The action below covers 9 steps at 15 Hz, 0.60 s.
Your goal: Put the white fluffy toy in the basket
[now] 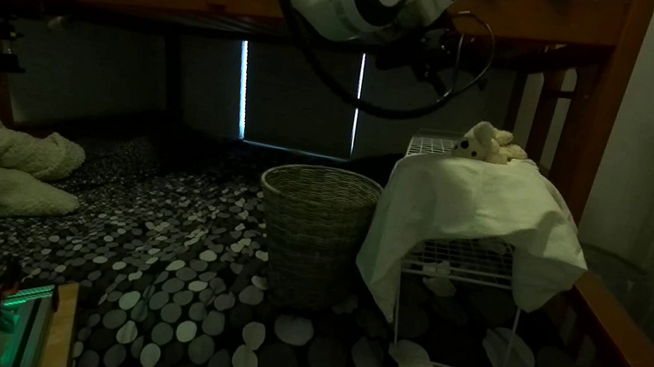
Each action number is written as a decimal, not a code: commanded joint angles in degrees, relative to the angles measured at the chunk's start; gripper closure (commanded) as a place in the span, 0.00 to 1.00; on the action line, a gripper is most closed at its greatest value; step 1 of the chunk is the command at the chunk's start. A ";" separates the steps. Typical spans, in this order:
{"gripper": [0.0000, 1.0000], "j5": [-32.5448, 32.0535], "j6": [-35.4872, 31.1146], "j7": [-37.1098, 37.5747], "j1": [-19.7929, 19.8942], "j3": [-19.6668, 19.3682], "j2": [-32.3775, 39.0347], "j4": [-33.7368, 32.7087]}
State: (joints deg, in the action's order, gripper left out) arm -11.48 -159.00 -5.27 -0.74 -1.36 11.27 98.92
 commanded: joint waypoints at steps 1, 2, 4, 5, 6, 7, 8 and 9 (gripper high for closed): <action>0.00 -2.65 7.57 -3.48 1.42 -1.77 -0.52 -0.73; 0.00 -3.14 9.27 -3.64 1.67 -2.32 -0.81 -0.60; 0.00 -1.21 13.84 -0.67 1.88 -2.62 -0.71 -1.90; 0.00 -1.67 9.50 -2.58 2.08 -2.18 0.22 -1.62; 0.00 -1.65 10.08 -2.47 2.20 -2.23 0.21 -1.84; 0.00 -1.65 10.00 -2.48 2.20 -2.20 0.21 -1.87; 0.00 -1.22 10.09 -2.36 1.82 -1.71 0.92 -2.49; 0.00 -1.58 10.42 -1.87 1.32 -1.44 1.85 -2.83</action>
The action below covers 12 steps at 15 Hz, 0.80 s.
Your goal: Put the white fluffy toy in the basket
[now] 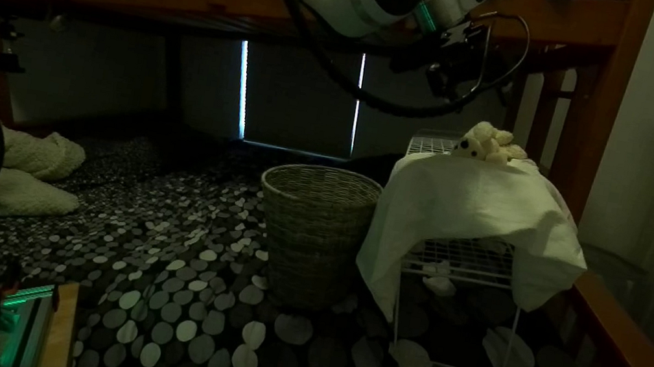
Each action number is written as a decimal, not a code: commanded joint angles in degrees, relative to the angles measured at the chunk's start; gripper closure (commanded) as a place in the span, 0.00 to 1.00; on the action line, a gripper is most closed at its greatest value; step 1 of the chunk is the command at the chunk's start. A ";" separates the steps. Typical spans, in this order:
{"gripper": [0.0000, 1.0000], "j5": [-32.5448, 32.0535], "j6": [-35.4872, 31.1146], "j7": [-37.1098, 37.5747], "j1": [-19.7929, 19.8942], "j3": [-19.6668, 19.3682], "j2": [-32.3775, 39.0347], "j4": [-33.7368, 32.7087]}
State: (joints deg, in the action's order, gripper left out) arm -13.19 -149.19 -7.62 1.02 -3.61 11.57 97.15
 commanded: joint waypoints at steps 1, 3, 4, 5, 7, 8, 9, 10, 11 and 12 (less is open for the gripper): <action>0.00 -1.21 0.16 1.19 -0.87 0.67 2.57 -1.63; 0.00 -1.89 0.34 1.81 -1.31 0.51 4.30 -2.74; 0.00 -2.03 0.59 2.16 -1.49 0.26 5.01 -3.13; 0.00 -2.03 0.51 2.70 -1.64 0.08 5.98 -3.77; 0.00 -1.49 1.58 3.94 -1.68 -0.22 7.96 -5.51; 0.00 -1.15 1.94 4.54 -1.68 -0.31 8.68 -6.04; 0.25 -0.47 2.88 4.46 -1.53 -0.18 9.45 -7.01; 0.27 -0.04 3.56 4.20 -1.41 -0.01 10.06 -7.69; 0.34 0.28 4.20 3.98 -1.36 0.18 10.43 -7.93; 0.44 0.54 4.86 3.84 -1.38 0.35 10.88 -8.62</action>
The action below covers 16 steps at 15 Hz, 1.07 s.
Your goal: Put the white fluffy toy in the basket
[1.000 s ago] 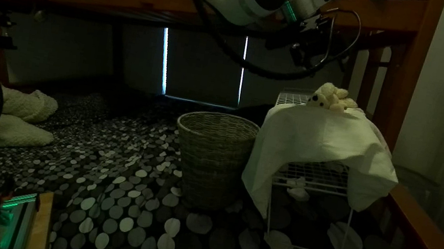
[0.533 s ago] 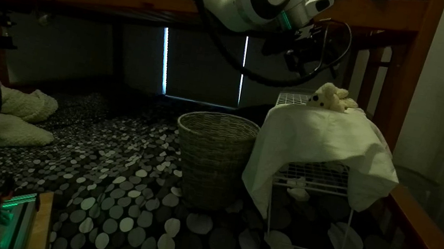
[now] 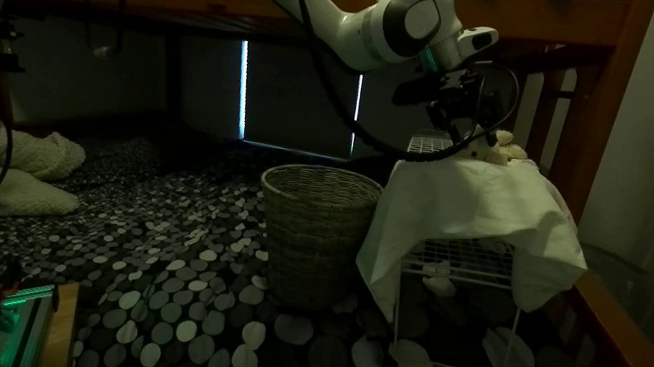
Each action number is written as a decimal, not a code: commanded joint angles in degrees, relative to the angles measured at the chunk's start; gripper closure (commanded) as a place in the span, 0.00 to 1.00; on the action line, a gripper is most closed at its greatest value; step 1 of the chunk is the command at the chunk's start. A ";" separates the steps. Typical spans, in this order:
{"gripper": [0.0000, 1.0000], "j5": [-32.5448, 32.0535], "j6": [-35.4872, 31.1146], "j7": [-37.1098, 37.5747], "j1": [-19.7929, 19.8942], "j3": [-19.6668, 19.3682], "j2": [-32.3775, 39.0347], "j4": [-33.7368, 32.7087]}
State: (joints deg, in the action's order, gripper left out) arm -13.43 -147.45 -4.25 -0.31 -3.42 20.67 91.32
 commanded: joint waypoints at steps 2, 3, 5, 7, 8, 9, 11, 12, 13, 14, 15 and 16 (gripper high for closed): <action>0.58 0.85 4.15 0.30 -0.13 0.38 2.14 -3.37; 0.67 0.82 4.63 0.28 -0.17 0.44 2.17 -3.57; 0.81 0.48 6.02 0.58 -0.33 0.30 2.25 -4.45; 0.94 0.78 7.70 0.88 -0.19 0.24 1.25 -5.05; 0.98 2.06 8.00 -0.01 0.48 0.81 0.32 -5.28; 0.99 3.43 7.89 -0.84 1.13 1.29 -0.58 -5.31; 0.96 9.16 7.02 -5.24 3.59 3.27 -3.71 -4.23; 0.98 13.30 6.11 -8.45 5.16 4.49 -5.58 -3.21; 0.97 18.73 5.49 -13.51 7.09 6.22 -7.85 -1.56; 0.97 23.83 5.59 -18.47 9.58 8.59 -10.07 -0.21; 0.97 28.11 7.02 -22.91 11.47 10.62 -12.39 1.09; 0.97 32.88 8.61 -27.68 13.62 12.53 -14.64 2.15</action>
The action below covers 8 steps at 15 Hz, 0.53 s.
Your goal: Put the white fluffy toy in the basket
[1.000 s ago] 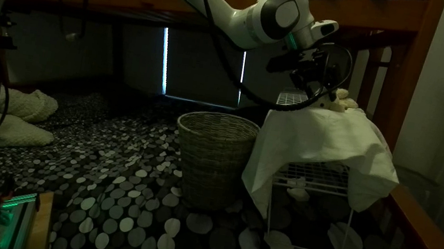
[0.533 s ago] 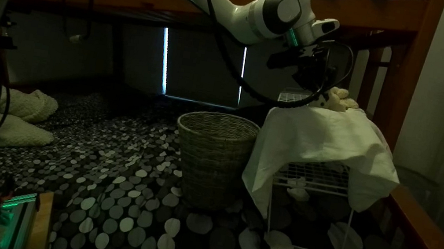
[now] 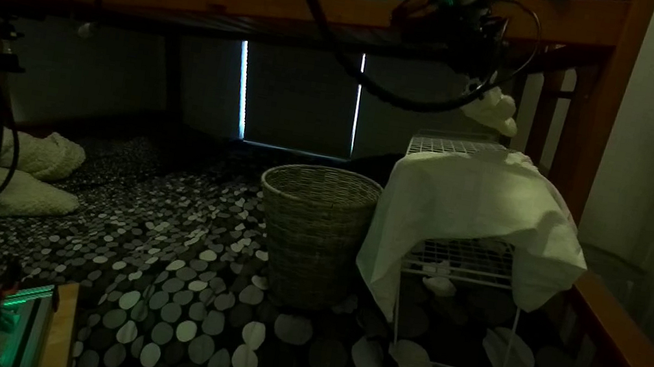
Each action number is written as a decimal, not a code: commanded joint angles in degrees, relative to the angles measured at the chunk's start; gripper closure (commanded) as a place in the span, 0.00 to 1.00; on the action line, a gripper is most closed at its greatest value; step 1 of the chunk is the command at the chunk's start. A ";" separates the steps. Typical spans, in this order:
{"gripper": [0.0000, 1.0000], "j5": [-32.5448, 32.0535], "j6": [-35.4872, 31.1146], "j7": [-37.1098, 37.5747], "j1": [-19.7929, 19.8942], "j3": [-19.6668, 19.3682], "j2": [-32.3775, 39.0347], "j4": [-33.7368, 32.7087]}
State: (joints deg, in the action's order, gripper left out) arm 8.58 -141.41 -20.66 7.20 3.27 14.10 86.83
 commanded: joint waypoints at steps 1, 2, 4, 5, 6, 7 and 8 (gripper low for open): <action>0.97 15.74 5.29 -15.82 7.57 6.66 -10.36 7.71; 0.97 20.45 9.24 -20.28 8.22 6.09 -12.18 8.11; 0.97 22.09 19.23 -23.36 8.21 4.37 -15.65 9.67; 0.97 19.49 23.08 -23.18 8.09 3.88 -17.15 10.83; 0.97 17.20 26.98 -22.79 4.27 -0.38 -18.12 11.08; 0.97 14.91 30.03 -22.72 3.57 -1.16 -19.05 11.86; 0.97 12.76 32.91 -22.69 2.59 -2.06 -20.05 12.79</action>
State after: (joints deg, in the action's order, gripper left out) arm 26.03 -114.58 -42.30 13.21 4.92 -1.81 94.86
